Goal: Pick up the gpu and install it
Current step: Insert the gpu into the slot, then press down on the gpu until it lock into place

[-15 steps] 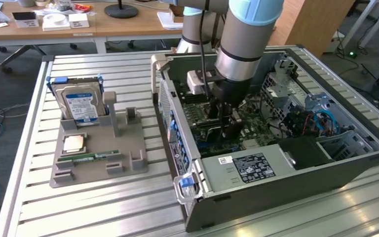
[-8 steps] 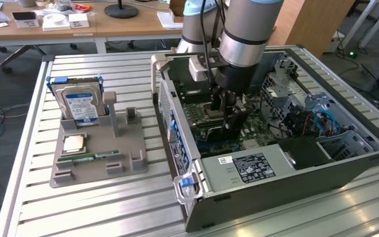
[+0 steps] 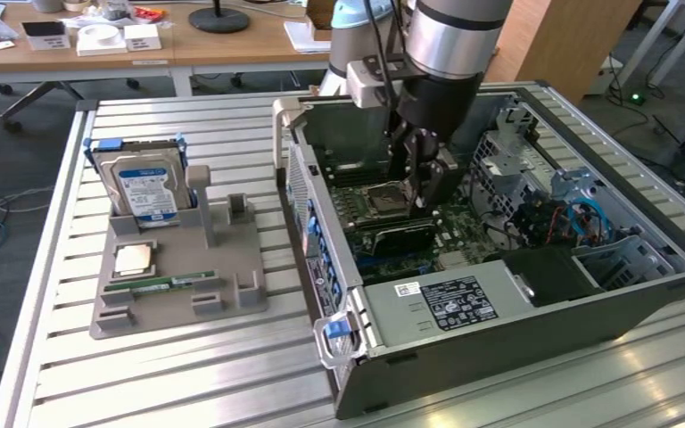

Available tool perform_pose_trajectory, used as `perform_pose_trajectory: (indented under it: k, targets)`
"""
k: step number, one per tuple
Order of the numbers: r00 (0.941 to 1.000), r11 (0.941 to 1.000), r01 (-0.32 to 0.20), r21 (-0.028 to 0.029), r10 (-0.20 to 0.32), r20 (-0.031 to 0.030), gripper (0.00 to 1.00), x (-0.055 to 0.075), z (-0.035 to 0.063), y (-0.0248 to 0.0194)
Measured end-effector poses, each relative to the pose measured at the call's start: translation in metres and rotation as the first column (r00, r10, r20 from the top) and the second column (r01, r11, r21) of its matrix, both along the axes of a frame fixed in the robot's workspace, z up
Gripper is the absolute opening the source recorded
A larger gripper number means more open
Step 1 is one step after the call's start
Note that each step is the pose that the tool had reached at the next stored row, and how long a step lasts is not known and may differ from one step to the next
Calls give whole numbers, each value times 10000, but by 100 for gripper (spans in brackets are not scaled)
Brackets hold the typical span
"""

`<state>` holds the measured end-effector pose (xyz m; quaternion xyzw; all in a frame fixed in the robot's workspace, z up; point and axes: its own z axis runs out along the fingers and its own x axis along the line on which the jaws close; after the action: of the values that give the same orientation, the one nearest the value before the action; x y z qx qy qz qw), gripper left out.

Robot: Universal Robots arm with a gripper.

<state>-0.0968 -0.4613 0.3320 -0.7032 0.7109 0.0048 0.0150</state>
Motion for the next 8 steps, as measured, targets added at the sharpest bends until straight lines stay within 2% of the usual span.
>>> perform_pose_trajectory:
  k: [3,8]
  targets:
    - [10000,10000,-1,-1,1,-1,75,0,69,0]
    - [10000,10000,0,0,0,0,75,0,69,0]
